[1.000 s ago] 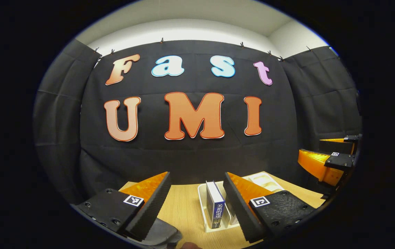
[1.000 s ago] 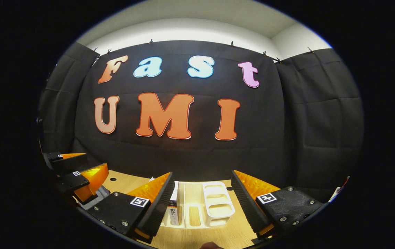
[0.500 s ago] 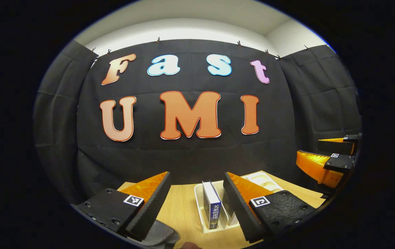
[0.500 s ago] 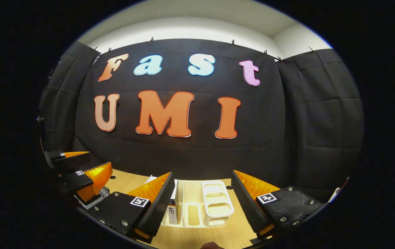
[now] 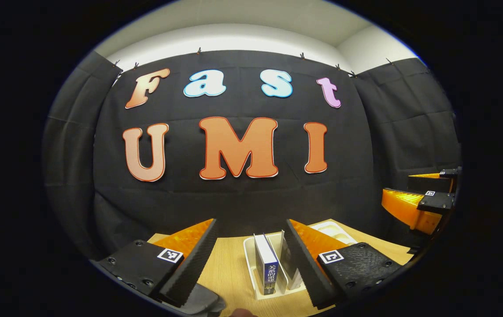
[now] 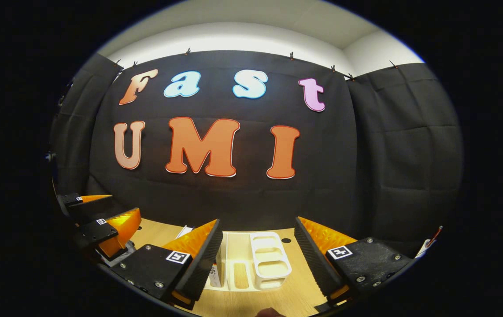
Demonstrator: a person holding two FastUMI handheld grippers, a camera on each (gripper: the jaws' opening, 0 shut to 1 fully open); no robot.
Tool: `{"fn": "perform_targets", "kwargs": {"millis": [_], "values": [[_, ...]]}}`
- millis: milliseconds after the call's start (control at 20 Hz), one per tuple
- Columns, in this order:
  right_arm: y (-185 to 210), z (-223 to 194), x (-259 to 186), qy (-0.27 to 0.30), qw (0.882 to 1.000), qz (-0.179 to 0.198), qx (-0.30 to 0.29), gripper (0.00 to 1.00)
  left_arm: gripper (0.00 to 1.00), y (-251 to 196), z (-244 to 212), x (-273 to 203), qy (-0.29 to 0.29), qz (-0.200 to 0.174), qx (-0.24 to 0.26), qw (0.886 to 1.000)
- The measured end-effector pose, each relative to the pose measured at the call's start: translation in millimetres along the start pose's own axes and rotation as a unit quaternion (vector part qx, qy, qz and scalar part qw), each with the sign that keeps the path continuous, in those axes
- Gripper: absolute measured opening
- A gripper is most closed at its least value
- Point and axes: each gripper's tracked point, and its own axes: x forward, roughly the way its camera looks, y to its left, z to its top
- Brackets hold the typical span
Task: Open the schoolbag, grab two books from the bookshelf and put them into the schoolbag.
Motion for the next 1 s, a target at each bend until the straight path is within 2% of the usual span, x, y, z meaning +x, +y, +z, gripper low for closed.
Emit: {"fn": "perform_targets", "kwargs": {"millis": [450, 850, 1000], "values": [[-4, 0, -7, 0.001, 1.000, -0.013, 0.004, 0.97, 0.96, -3, -3, 0, 0.001, -0.008, 0.007, 1.000], [8, -1, 2, 0.002, 1.000, 0.010, 0.005, 0.97, 0.94, 12, -9, -9, 0.007, 0.017, 0.025, 1.000], [10, -5, 6, 0.001, 1.000, 0.015, 0.004, 0.97, 0.96, 17, -11, -13, 0.008, 0.028, 0.039, 0.999]]}}
